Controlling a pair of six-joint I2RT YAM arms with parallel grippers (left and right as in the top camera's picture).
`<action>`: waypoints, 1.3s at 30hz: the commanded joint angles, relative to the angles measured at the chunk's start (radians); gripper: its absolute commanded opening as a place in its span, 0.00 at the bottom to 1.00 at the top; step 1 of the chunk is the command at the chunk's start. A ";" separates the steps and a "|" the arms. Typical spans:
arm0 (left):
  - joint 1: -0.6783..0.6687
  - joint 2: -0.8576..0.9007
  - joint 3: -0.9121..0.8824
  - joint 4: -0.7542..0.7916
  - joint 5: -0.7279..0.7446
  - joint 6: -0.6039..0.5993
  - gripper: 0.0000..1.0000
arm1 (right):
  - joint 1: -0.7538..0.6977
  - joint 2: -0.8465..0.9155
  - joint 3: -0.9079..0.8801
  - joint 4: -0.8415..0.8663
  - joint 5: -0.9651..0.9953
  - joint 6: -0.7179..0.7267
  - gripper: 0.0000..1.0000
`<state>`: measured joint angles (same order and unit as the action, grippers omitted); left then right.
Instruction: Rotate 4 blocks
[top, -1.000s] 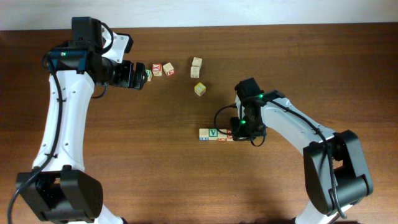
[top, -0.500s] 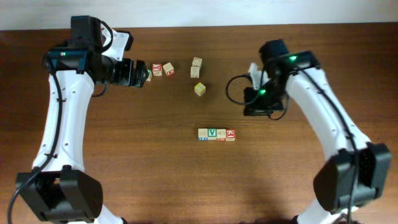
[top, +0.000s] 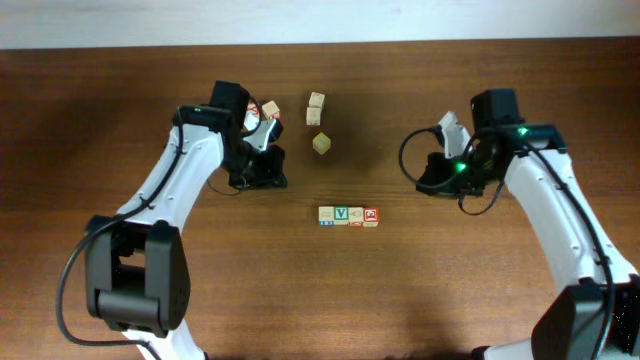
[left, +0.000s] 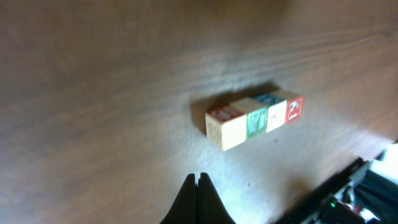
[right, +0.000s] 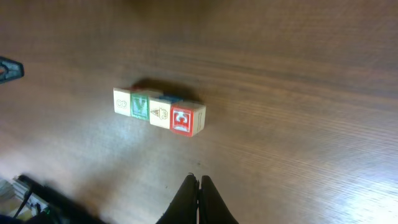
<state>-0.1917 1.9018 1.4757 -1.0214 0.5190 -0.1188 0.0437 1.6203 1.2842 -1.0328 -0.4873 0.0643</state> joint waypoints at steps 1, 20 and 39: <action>0.000 0.001 -0.139 0.116 0.151 -0.100 0.00 | 0.001 0.011 -0.109 0.109 -0.115 0.030 0.05; -0.153 0.002 -0.376 0.471 0.053 -0.336 0.00 | 0.004 0.217 -0.119 0.197 -0.129 0.101 0.05; -0.175 0.002 -0.376 0.487 0.029 -0.310 0.00 | 0.075 0.220 -0.240 0.344 -0.066 0.155 0.05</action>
<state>-0.3645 1.9022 1.1107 -0.5362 0.5495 -0.4492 0.1123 1.8301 1.0763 -0.6979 -0.5655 0.2054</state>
